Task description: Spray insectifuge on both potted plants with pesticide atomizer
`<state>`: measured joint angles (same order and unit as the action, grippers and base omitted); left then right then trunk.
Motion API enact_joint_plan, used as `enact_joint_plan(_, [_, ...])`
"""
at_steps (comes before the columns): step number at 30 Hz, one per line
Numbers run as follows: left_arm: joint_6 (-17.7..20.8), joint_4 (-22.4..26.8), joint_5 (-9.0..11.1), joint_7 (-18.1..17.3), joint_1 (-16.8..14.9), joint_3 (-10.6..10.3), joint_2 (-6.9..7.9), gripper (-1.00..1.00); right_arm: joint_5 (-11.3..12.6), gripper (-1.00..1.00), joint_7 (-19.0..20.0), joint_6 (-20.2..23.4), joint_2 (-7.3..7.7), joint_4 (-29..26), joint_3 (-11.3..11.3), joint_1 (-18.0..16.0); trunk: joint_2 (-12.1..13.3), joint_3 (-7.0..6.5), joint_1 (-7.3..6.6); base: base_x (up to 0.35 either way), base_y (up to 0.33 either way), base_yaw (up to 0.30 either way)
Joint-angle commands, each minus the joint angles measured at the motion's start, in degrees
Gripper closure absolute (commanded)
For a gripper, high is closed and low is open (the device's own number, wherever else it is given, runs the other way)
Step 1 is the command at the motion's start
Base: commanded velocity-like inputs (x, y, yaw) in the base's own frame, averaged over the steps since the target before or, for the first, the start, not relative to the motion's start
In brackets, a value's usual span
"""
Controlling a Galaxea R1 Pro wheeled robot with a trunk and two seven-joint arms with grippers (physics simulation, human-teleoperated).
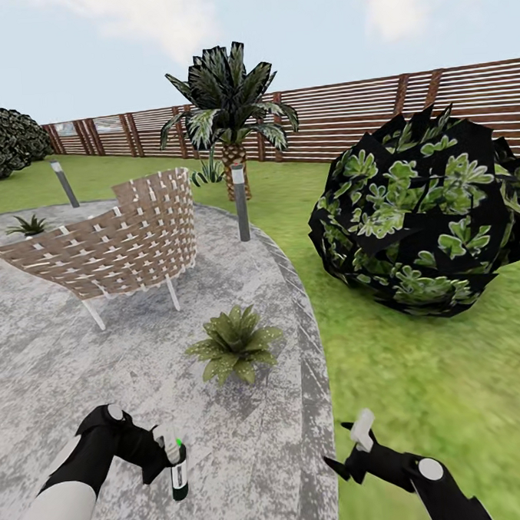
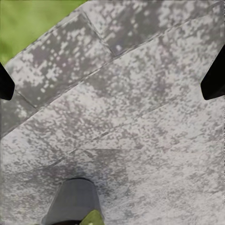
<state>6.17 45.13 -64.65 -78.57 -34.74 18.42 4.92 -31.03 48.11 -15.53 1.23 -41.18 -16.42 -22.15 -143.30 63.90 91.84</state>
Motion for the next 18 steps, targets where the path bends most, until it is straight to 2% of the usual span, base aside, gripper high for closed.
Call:
enact_joint_plan(1, [0.9, 0.0, -0.1, -0.6, -0.1, 0.0, 0.01, 1.00, -0.6, -1.00, 0.2, -0.3, -0.19, -0.1, -0.3, -0.1, 0.0, 0.05, -0.01, 0.000, 0.000, 0.000])
enact_joint_plan(8, [0.4, -0.1, 0.0, -1.0, 0.0, -1.3, -0.16, 1.00, -0.5, -1.00, 0.5, 0.1, -0.53, -0.6, -0.2, -0.1, 0.0, 0.05, -0.01, 0.000, 0.000, 0.000])
enact_joint_plan(10, [0.2, -0.1, 0.0, -0.9, 0.0, -2.0, -0.29, 1.00, -0.5, -1.00, 0.6, 0.1, -0.63, -1.3, 0.5, -0.1, 0.0, 0.05, -0.01, 0.000, 0.000, 0.000])
enact_joint_plan(18, [-2.1, 0.4, 0.0, 0.0, 0.0, -4.5, -2.82, 1.00, -0.2, -1.00, 2.5, 0.3, -0.93, -3.9, 3.0, -0.2, 0.0, 0.05, -0.01, 0.000, 0.000, 0.000])
